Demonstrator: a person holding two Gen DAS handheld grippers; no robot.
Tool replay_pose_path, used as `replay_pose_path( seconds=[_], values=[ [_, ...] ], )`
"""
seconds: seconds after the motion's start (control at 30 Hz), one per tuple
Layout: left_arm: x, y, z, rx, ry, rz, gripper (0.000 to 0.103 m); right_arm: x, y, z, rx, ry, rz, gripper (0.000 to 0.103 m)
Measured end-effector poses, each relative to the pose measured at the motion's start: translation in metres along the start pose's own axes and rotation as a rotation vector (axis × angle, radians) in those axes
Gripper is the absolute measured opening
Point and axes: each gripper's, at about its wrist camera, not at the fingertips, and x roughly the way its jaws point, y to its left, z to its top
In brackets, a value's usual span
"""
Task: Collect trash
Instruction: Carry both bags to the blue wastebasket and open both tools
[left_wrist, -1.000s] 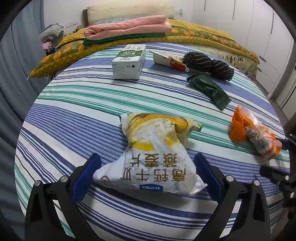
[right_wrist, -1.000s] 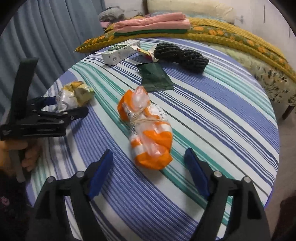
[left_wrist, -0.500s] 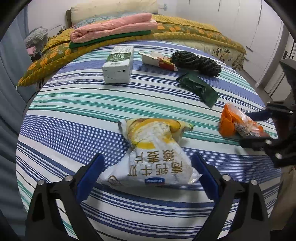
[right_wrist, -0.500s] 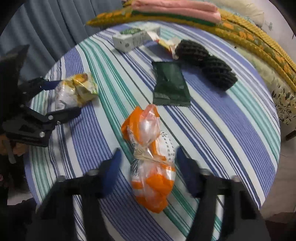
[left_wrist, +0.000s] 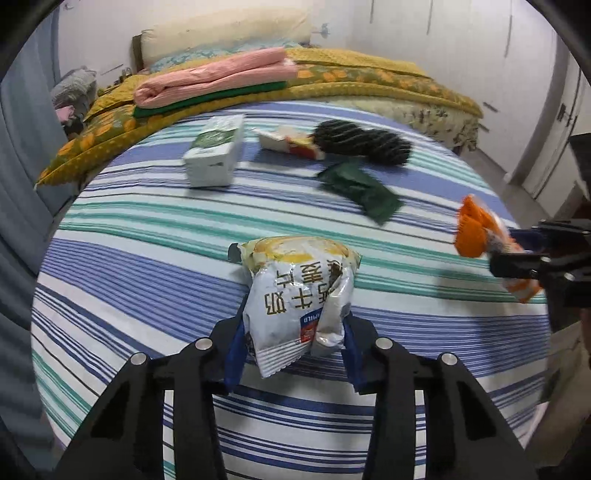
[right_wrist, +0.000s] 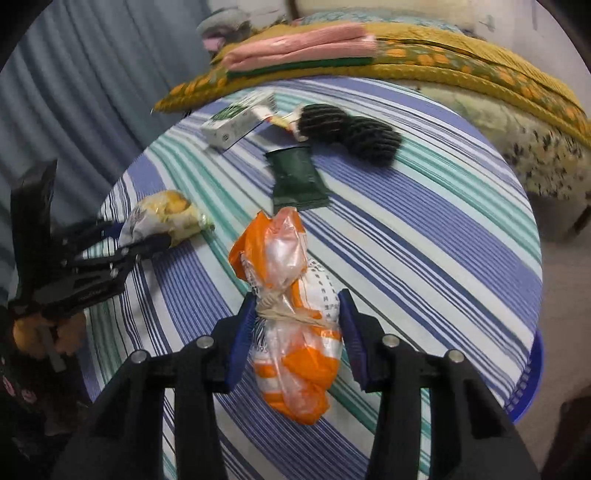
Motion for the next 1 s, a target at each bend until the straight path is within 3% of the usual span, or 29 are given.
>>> replay_pose_path(
  seconds=[0.17, 0.27, 0.53, 0.77, 1.0],
  values=[
    [-0.009, -0.032, 0.004, 0.004, -0.029, -0.061, 0.039, -0.025, -0.033, -0.012, 0.111, -0.07, 0.041, 0.044],
    [-0.018, -0.058, 0.013, 0.005, -0.051, -0.138, 0.039, -0.045, -0.053, -0.019, 0.15, -0.117, 0.03, 0.044],
    [-0.023, -0.155, 0.051, 0.083, -0.057, -0.315, 0.039, -0.1, -0.153, -0.049, 0.33, -0.227, -0.109, 0.044],
    [0.011, -0.268, 0.087, 0.19, -0.012, -0.418, 0.04, -0.118, -0.248, -0.088, 0.507, -0.246, -0.243, 0.044],
    [0.081, -0.346, 0.105, 0.247, 0.079, -0.416, 0.04, -0.115, -0.312, -0.119, 0.656, -0.25, -0.261, 0.044]
  ],
)
